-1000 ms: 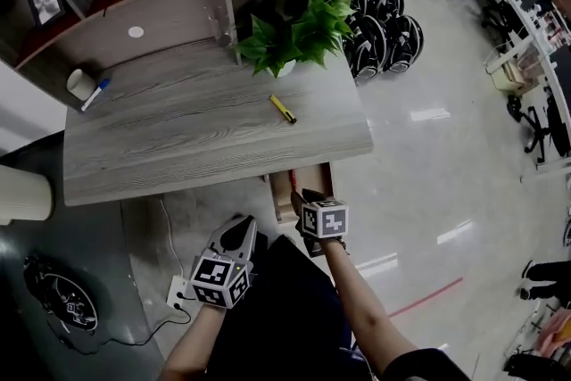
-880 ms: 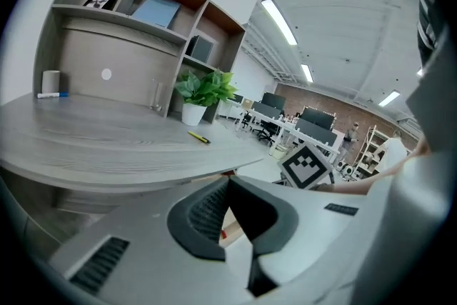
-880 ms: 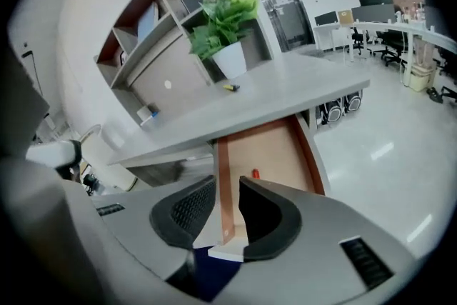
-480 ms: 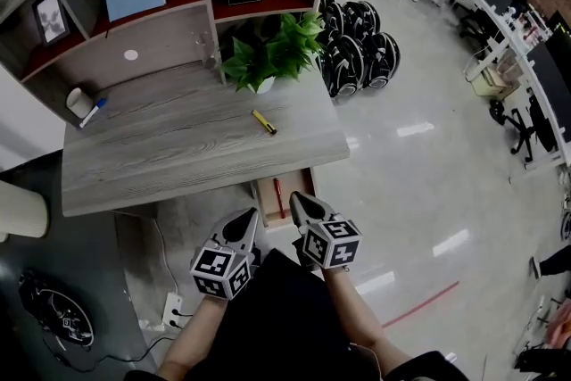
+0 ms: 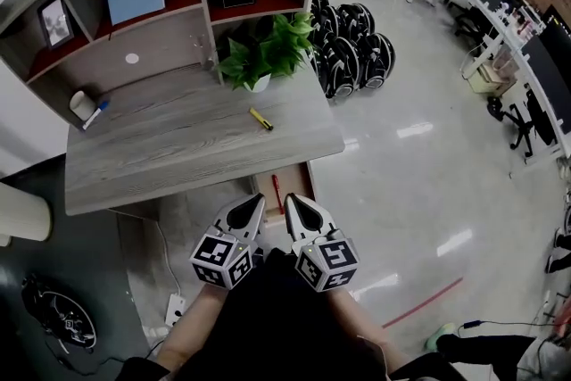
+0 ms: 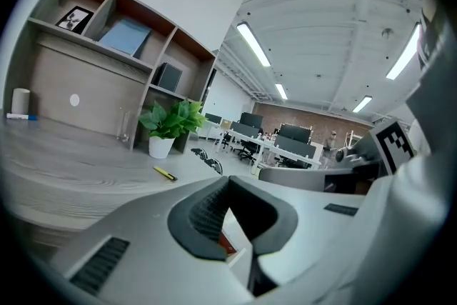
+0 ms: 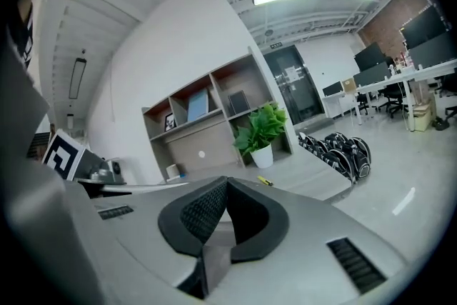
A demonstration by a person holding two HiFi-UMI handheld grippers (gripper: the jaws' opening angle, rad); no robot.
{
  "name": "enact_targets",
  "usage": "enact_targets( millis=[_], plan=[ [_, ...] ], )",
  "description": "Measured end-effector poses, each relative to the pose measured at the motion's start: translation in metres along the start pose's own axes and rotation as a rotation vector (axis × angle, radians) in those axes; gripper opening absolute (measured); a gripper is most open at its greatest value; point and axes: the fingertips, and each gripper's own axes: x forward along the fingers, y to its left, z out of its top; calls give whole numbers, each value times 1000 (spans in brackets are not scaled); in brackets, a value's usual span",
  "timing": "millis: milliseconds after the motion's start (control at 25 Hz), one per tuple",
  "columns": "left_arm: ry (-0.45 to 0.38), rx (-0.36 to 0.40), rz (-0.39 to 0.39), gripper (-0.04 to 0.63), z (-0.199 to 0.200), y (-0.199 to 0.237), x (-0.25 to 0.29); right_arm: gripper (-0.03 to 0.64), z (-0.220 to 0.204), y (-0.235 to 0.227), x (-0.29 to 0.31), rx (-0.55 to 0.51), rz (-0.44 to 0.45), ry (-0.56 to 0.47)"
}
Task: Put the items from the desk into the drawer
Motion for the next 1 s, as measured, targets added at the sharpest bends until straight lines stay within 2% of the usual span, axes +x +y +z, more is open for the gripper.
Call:
enact_targets(
  millis=[480, 1000],
  plan=[
    [4, -8, 0, 15, -6, -6, -6, -12, -4, -2, -4, 11, -4, 8],
    [26, -25, 66, 15, -19, 5, -19, -12, -24, 16, 7, 26, 46, 68]
  ],
)
